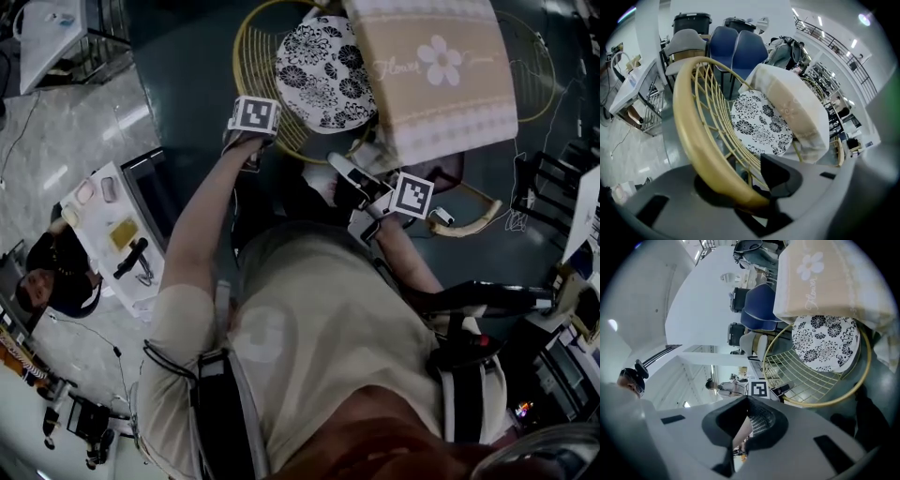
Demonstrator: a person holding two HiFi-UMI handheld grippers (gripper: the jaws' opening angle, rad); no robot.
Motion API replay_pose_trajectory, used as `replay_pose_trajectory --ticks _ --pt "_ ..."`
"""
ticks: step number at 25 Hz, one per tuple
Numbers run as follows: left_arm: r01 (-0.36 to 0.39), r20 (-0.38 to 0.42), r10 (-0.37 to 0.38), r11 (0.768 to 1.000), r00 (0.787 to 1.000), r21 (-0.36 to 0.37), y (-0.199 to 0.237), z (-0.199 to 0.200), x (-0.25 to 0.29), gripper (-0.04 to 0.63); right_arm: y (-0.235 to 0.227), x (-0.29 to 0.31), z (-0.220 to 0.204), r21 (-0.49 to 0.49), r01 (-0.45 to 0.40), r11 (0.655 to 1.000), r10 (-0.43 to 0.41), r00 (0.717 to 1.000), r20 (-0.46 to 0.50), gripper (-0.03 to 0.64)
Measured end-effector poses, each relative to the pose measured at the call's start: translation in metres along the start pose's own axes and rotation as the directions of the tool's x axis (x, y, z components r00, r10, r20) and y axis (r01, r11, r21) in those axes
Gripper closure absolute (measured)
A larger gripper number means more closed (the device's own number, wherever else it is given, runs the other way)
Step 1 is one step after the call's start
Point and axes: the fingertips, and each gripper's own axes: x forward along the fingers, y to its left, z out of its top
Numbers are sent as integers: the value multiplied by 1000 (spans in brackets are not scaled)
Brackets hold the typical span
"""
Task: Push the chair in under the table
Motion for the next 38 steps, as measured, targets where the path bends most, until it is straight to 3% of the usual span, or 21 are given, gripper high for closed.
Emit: replay_pose_trajectory --ticks 5,9,17,38 --pt "-4 -20 3 999 1000 -35 0 -7 2 443 -6 -7 6 4 2 1000 -2 999 34 606" --pt "-60 -17 59 997 998 -57 6 -7 1 456 -8 -8 1 12 2 1000 -2 1000 15 607" --pt "-20 -18 19 999 1000 -42 -14 -9 15 439 -13 -11 -1 6 1 1000 -1 999 36 607" --pt "-13 -36 13 1000 999 -26 -17 -9 20 430 -35 -20 -13 36 7 999 -8 999 46 607"
